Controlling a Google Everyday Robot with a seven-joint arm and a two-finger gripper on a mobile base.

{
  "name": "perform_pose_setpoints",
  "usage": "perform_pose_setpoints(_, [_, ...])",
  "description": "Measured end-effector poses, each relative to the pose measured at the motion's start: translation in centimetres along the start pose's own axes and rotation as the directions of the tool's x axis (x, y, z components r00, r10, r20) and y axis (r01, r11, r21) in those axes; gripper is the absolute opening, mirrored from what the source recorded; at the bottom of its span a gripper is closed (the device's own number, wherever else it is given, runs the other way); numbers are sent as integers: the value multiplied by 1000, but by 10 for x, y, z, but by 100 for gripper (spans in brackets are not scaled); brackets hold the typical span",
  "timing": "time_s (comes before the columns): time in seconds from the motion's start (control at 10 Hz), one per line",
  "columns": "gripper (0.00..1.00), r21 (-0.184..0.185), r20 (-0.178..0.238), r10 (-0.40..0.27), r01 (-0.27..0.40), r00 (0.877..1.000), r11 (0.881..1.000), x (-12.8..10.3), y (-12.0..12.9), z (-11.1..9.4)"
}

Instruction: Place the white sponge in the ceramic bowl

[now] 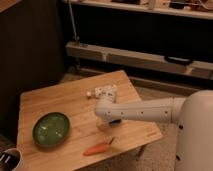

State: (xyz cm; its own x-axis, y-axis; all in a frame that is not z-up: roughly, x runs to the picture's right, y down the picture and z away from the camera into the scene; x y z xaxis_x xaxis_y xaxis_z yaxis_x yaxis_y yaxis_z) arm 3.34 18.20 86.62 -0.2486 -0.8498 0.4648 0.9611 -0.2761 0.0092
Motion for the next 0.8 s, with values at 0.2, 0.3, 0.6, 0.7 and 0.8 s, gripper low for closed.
perform_pose_setpoints(0.2, [80, 0, 0, 0, 0, 1000, 1000, 0, 0, 0])
perform_pose_setpoints(0.3, [80, 0, 0, 0, 0, 1000, 1000, 0, 0, 0])
perform_pose_setpoints(0.6, [80, -5, 4, 1, -1, 1000, 1000, 0, 5, -7])
perform_pose_setpoints(0.7, [80, -6, 7, 4, -4, 1000, 1000, 2, 9, -20])
perform_pose_setpoints(0.8, [80, -5, 7, 3, -3, 1000, 1000, 5, 11, -37])
